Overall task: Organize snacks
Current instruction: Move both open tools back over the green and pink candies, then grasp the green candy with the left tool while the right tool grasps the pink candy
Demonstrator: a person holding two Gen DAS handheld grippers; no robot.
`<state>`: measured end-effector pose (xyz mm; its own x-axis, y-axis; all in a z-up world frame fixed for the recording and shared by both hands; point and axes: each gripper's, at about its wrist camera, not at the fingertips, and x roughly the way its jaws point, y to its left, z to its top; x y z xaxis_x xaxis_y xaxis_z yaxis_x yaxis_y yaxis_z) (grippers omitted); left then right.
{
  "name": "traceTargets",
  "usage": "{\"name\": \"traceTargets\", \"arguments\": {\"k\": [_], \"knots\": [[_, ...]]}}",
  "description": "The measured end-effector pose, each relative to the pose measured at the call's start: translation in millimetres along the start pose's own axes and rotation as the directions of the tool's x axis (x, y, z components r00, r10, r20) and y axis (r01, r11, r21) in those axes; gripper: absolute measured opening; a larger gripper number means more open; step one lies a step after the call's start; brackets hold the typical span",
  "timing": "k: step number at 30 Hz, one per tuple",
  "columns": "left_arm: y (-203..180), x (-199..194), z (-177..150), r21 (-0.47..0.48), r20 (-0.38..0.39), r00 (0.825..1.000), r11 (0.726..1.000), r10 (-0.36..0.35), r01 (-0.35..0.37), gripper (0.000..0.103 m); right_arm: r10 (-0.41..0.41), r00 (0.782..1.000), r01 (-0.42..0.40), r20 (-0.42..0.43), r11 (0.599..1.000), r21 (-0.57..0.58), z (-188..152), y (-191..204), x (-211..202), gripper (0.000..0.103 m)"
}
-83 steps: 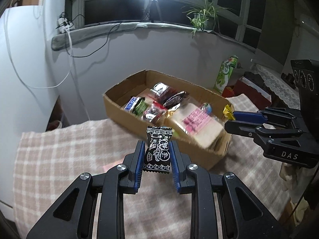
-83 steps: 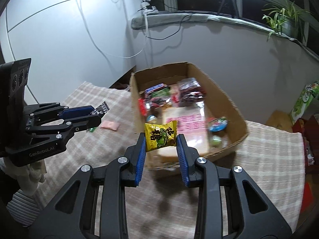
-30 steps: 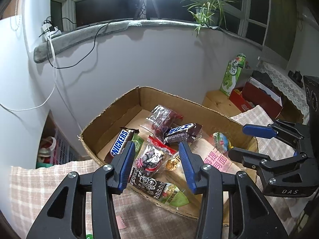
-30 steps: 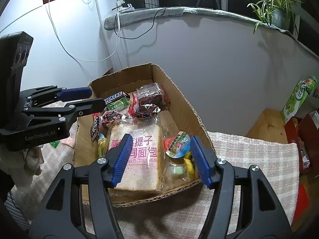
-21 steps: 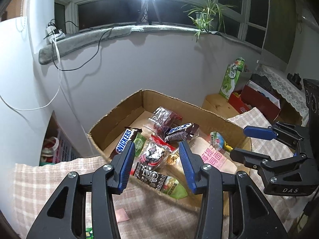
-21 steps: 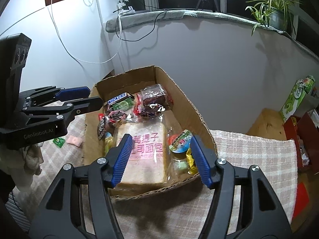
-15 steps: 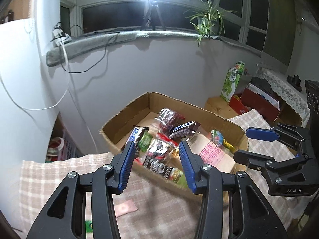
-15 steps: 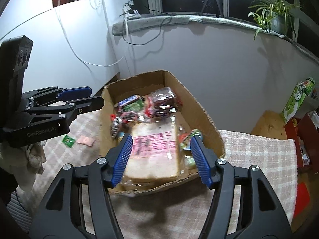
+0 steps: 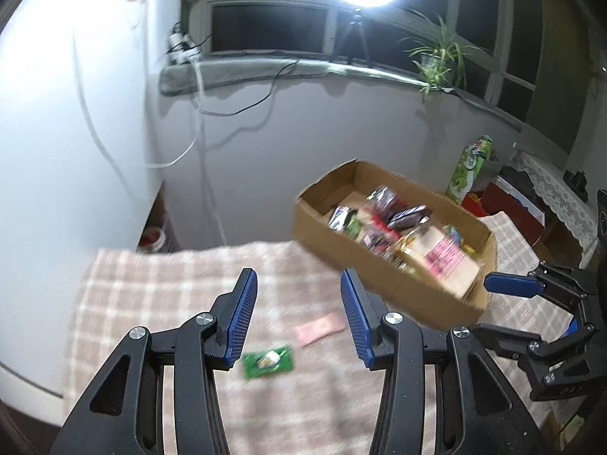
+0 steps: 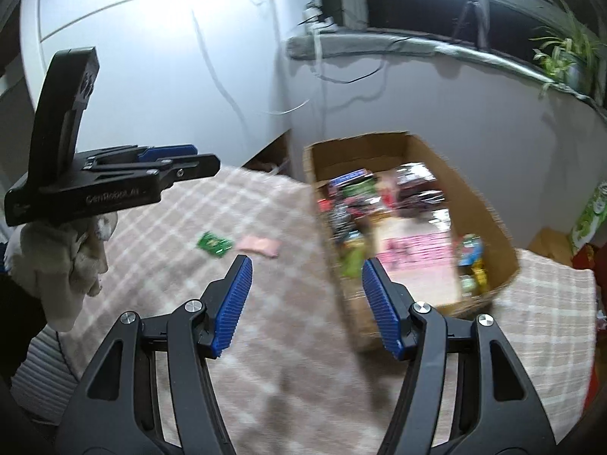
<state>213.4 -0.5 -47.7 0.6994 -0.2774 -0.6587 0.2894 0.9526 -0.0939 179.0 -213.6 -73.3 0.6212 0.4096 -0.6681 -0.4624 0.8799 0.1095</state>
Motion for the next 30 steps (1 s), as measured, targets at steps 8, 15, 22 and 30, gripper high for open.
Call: {"name": "traceTargets", "arguments": {"k": [8, 15, 22, 30], "knots": [[22.5, 12.3, -38.8, 0.012, -0.083, 0.996, 1.0, -0.007, 0.008, 0.044, 0.07, 0.994, -0.072, -0.088, 0.997, -0.015, -9.6, 40.3, 52.0, 0.063], [26.5, 29.2, -58.1, 0.108, -0.151, 0.988, 0.993, -0.038, 0.055, 0.044, 0.052, 0.988, -0.054, -0.144, 0.999, -0.01, -8.2, 50.4, 91.3, 0.05], [20.0, 49.6, -65.2, 0.268, -0.212, 0.977, 0.96, -0.019, 0.077, 0.043, 0.013, 0.982, -0.018, -0.187, 0.999, -0.026, -2.5, 48.2, 119.9, 0.042], [19.7, 68.5, -69.4, 0.365, -0.223, 0.975, 0.927, -0.007, 0.09, 0.044, -0.02, 0.979, 0.012, -0.202, 0.999, -0.038, 0.5, 48.8, 145.7, 0.042]]}}
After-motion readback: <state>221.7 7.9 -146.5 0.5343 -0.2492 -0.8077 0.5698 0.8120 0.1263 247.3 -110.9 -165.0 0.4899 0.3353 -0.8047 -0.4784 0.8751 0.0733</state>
